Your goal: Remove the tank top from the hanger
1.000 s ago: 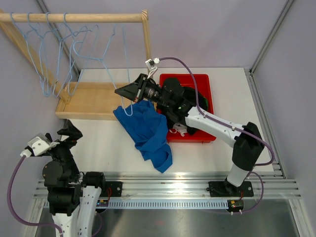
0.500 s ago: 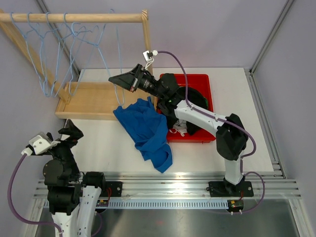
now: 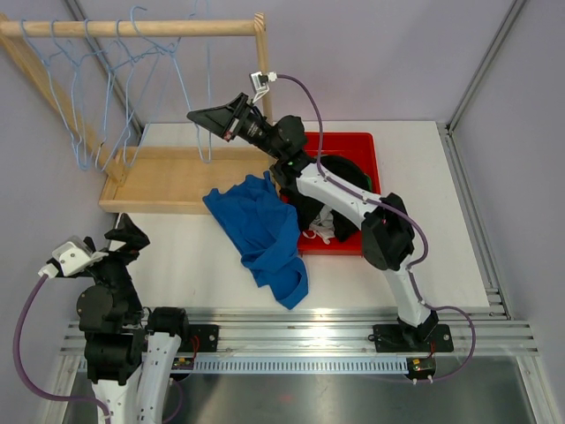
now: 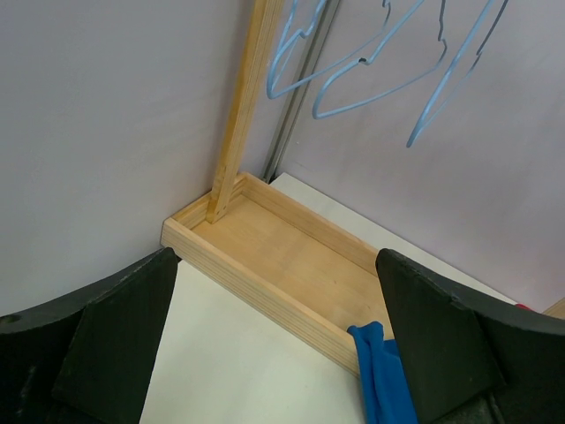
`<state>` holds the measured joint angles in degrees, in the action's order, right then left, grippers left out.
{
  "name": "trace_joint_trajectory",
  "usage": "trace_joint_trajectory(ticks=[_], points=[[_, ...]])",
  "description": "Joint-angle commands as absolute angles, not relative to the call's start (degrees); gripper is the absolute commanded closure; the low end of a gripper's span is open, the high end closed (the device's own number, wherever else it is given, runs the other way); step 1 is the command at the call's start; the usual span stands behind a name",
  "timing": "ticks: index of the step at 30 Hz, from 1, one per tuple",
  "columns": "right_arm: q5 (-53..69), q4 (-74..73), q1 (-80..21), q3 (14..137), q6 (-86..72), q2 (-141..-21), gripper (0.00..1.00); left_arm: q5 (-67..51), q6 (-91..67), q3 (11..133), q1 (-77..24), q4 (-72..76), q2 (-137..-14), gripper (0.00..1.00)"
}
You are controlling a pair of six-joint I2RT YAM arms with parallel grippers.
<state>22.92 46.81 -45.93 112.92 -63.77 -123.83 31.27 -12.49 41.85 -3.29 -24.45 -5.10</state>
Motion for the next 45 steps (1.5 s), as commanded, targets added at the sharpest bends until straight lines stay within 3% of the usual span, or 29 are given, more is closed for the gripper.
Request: trace_joint_trajectory(ticks=[1, 15, 29, 45], points=[[20.57, 46.67, -44.48, 118.47, -66.09, -127.08, 1.0, 31.11, -12.57, 41.57, -3.69, -23.12, -5.1, 0.01], [17.4, 48.16, -43.24, 118.21, -68.64, -131.22, 1.0, 31.29, -12.39, 41.4, -4.13, -23.12, -4.66, 0.01], [13.19, 49.66, -42.71, 128.41, -74.79, -137.55, 1.0, 31.29, -12.13, 41.13, -4.83, -23.11, -4.48, 0.01], [9.05, 49.39, -43.07, 118.3, -78.58, -133.69, 1.0, 31.64, -12.04, 40.87, -5.45, -23.03, -3.34, 0.01]])
